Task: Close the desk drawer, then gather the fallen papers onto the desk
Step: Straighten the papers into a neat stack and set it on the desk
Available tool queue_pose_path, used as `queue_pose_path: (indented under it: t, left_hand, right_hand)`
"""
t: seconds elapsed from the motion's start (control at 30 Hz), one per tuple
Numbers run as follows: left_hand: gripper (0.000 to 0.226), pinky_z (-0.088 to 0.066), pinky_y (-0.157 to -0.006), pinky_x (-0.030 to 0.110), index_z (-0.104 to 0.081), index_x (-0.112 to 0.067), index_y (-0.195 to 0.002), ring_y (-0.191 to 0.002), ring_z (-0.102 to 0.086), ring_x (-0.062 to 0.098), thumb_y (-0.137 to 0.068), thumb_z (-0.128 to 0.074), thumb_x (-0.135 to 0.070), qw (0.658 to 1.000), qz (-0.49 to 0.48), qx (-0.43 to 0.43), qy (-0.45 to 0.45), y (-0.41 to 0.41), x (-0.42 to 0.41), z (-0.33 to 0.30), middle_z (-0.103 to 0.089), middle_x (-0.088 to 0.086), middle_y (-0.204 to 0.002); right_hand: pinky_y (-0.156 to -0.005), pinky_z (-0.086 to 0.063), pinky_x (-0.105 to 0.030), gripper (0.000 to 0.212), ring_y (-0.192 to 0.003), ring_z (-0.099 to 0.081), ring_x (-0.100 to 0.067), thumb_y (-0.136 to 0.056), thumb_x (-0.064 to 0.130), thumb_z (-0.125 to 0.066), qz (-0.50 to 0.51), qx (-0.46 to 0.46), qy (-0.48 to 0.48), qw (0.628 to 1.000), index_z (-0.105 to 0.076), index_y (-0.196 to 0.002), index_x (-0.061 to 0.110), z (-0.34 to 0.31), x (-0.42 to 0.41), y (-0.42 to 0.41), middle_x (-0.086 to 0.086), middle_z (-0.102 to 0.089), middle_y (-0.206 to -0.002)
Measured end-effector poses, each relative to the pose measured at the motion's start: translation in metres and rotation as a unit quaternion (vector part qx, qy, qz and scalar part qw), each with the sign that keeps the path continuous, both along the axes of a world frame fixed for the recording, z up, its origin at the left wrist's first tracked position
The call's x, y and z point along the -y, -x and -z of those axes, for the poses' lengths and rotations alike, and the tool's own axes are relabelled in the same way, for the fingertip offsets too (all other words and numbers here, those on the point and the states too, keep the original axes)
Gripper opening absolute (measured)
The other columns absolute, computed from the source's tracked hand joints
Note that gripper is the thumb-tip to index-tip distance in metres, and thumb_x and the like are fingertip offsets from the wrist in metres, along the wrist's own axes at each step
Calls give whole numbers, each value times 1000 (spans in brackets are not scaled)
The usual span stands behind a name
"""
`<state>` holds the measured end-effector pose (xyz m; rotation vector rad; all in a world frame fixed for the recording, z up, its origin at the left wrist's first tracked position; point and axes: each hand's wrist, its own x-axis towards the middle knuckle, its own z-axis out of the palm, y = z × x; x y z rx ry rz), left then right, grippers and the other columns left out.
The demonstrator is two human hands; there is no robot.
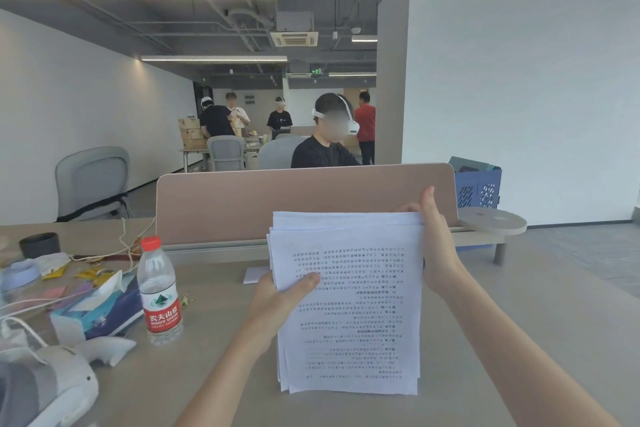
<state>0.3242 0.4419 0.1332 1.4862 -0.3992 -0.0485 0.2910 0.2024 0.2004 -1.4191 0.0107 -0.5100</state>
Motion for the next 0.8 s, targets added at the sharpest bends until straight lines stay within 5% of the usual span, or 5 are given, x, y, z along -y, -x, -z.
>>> queue_pose_path:
  t: [0.13,0.3,0.5,0.63,0.8]
  left_hand:
    - [24,-57,-90,45,-79,-32,-92,-98,-75,20,-69,-81,-28,1000,8,-17,18,-2,3,-2,-79,-1,-104]
    - [38,-56,-93,49,-75,-18,-105,-99,-75,24,-68,-83,-23,999,11,-32,35,1,4,-2,-79,4,-105]
    - [20,-58,-84,41,-77,-23,-94,-91,-77,20,-76,-82,-15,998,-19,-40,39,8,10,-1,-81,1,-98]
    - [15,-59,-79,38,-78,-25,-81,-85,-78,19,-76,-82,-11,998,-25,-38,41,12,13,-2,-81,0,-91]
    - [21,-58,-80,40,-76,-18,-96,-90,-77,24,-77,-80,-12,998,-12,-48,47,13,10,-4,-81,4,-97]
  right_hand:
    - [-71,-49,-35,84,-72,-64,-22,-62,92,-49,-112,79,-1,991,-66,-76,10,1,3,-3,-5,-70,-79]
    - [-67,-50,-32,92,-70,-68,-26,-77,87,-33,-170,3,19,985,-64,-86,1,-6,8,8,-12,-73,-82]
    - [-82,-42,-34,24,-91,-62,-13,-93,48,-54,49,109,170,978,-69,-96,30,-7,6,23,-11,-70,-103]
    - [-94,-43,-17,41,-102,-63,-10,-84,30,-72,91,200,342,914,-60,-123,38,-3,11,30,0,-68,-101]
    - [-81,-43,-8,30,-88,-62,-12,-85,19,-74,103,224,496,833,-76,-115,20,0,15,26,-4,-69,-96]
